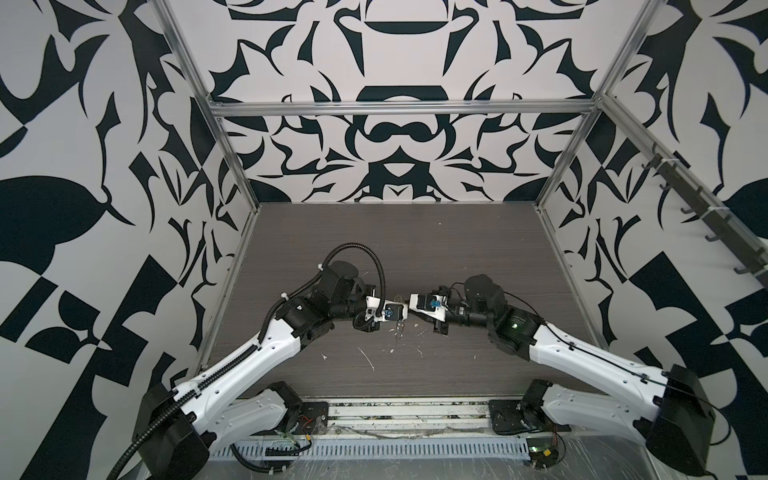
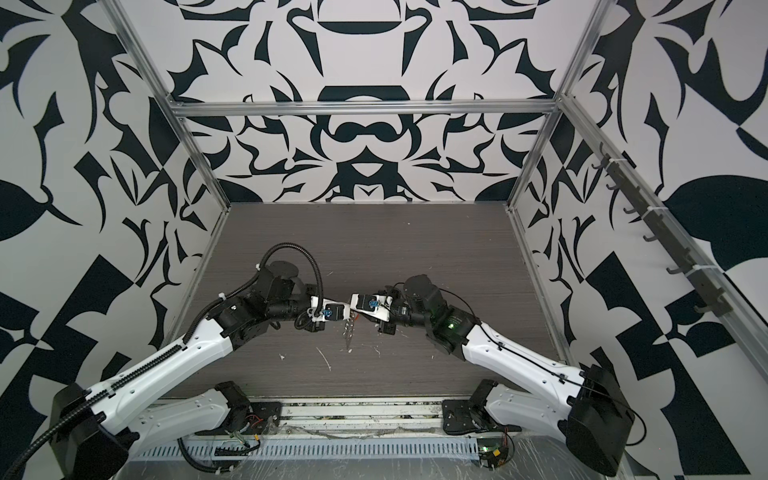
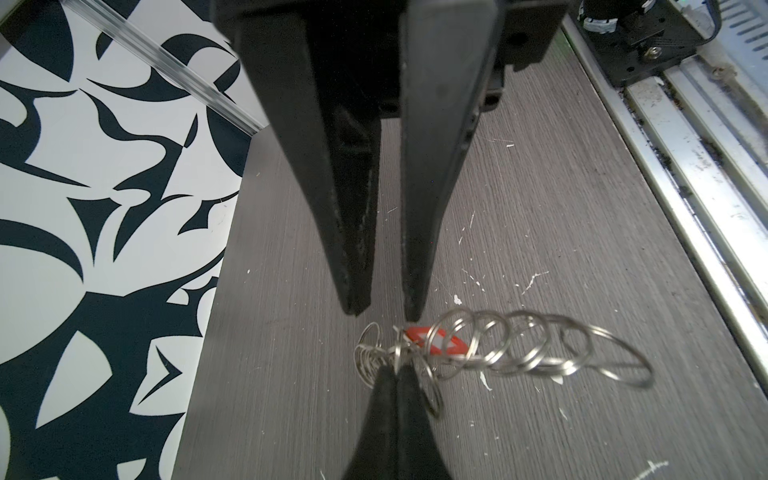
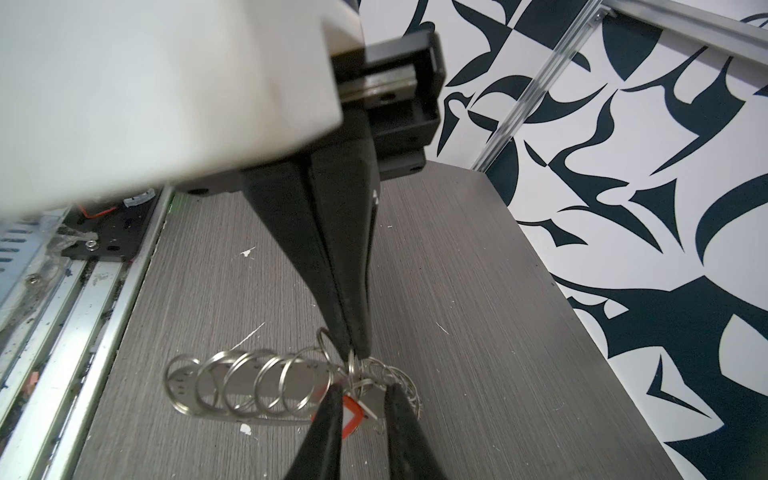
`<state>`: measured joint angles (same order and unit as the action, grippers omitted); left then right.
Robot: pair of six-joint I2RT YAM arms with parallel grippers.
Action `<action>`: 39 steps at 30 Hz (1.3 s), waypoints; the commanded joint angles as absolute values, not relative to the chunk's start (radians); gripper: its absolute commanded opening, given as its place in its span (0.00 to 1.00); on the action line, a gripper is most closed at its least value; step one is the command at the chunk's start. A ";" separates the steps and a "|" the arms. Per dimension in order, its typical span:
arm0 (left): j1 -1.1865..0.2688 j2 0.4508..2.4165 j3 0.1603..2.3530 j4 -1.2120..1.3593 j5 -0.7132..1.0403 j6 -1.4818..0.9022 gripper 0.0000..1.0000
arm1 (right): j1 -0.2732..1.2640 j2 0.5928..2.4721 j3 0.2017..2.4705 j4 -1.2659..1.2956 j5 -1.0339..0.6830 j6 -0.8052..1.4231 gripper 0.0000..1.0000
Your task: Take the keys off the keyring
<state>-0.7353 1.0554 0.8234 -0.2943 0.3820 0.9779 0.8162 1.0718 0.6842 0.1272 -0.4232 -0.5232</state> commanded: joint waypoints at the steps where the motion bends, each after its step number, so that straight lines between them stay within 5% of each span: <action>1: -0.738 1.038 0.836 -0.268 0.409 0.972 0.00 | 0.822 1.078 0.708 0.151 -0.421 -0.531 0.22; 15: -0.738 1.023 0.827 -0.253 0.431 0.980 0.00 | 0.822 1.125 0.725 0.188 -0.430 -0.538 0.09; 26: -0.738 1.015 0.828 -0.250 0.429 0.973 0.00 | 0.822 1.143 0.741 0.184 -0.430 -0.539 0.16; 39: -0.738 0.998 0.829 -0.248 0.433 0.974 0.00 | 0.822 1.167 0.760 0.160 -0.419 -0.563 0.08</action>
